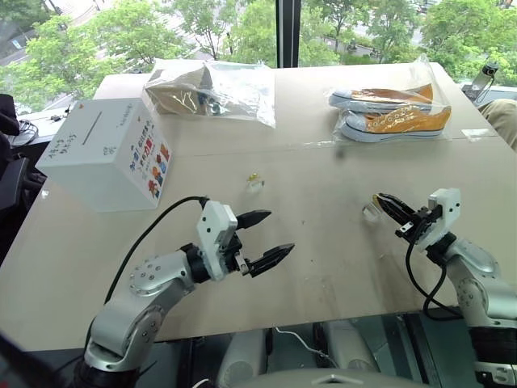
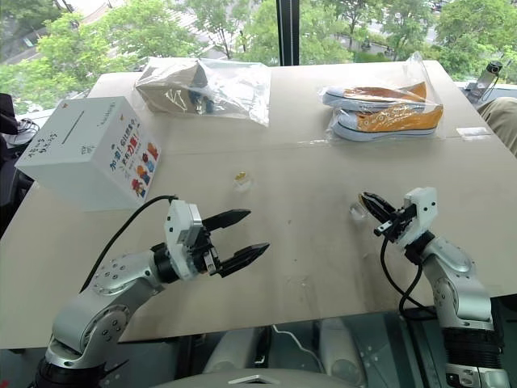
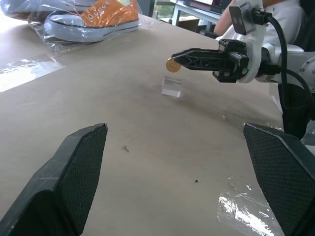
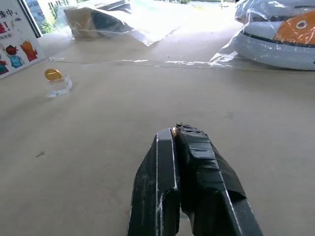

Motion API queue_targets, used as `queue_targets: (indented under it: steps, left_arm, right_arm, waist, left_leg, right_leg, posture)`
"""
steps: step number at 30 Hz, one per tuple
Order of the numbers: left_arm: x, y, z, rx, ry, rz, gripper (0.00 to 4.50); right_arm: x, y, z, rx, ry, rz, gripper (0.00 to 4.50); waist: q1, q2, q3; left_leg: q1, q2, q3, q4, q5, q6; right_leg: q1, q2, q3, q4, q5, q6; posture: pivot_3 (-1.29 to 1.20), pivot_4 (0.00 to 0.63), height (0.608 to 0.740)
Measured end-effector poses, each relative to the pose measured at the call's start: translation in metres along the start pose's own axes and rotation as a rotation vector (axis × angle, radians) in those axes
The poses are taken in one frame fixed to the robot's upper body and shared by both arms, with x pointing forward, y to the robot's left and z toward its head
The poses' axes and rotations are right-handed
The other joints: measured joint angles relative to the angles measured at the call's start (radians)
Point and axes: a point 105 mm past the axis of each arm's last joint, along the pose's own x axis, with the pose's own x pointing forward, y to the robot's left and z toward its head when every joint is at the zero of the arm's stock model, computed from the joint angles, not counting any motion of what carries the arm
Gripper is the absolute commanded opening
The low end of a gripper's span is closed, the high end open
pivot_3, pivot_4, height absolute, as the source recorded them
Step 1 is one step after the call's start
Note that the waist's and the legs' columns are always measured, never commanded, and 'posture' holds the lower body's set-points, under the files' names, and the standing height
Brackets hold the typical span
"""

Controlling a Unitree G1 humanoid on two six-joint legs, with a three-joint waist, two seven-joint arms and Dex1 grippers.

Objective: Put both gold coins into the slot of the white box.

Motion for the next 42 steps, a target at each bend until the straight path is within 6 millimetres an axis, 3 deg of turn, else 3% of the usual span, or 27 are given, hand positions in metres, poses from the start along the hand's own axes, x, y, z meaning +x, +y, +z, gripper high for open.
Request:
queue_targets:
  steps: [8,12,18,24,32,42]
  left_arm:
    - [0.009,0.011,0.0,-0.086,-0.077,0.052,4.5]
    - [0.026,0.019,0.021,-0.268,-0.281,0.055,4.5]
    - [0.04,0.022,0.056,-0.523,-0.518,-0.037,4.5]
    - [0.048,0.018,0.067,-0.644,-0.587,-0.119,4.5]
    - [0.055,0.014,0.068,-0.781,-0.635,-0.19,4.5]
    - [0.053,0.009,0.073,-0.831,-0.64,-0.255,4.5]
  right_arm:
    - [0.005,0.012,0.013,0.116,-0.038,0.04,0.11]
    - [0.016,0.029,0.032,0.299,-0.102,0.1,0.11]
    - [0.034,0.071,0.067,0.598,-0.221,0.23,0.11]
    - [0.044,0.092,0.09,0.76,-0.289,0.299,0.11]
    - [0.048,0.114,0.097,0.844,-0.281,0.369,0.11]
    - [0.051,0.138,0.101,0.882,-0.255,0.466,0.11]
  waist:
    - [0.0,0.0,0.0]
    - [0.001,0.0,0.0]
    - [-0.001,0.0,0.0]
    - [-0.002,0.0,0.0]
    - [-0.004,0.0,0.0]
    - [-0.003,0.0,0.0]
  left_leg:
    - [0.0,0.0,-0.001,0.0,0.0,0.0]
    - [-0.002,0.0,-0.002,0.002,0.0,0.0]
    - [-0.002,0.0,-0.003,0.002,0.0,0.001]
    - [-0.002,-0.001,-0.002,0.002,0.0,0.001]
    - [-0.003,-0.001,-0.002,0.002,-0.001,0.001]
    - [-0.003,-0.001,-0.003,0.002,-0.001,0.002]
  right_leg:
    - [0.0,0.0,0.0,0.0,0.001,0.001]
    - [0.0,0.0,-0.001,0.0,0.003,0.001]
    - [0.0,0.001,-0.002,0.0,0.004,0.001]
    - [0.0,0.001,-0.001,0.0,0.004,0.001]
    - [0.0,0.001,-0.002,-0.001,0.003,0.001]
    - [0.0,0.002,-0.002,-0.003,0.002,0.002]
  posture:
    - [0.0,0.15,0.74]
    - [0.0,0.15,0.74]
    - [0.0,0.15,0.74]
    - [0.0,0.15,0.74]
    - [0.0,0.15,0.74]
    - [0.0,0.15,0.74]
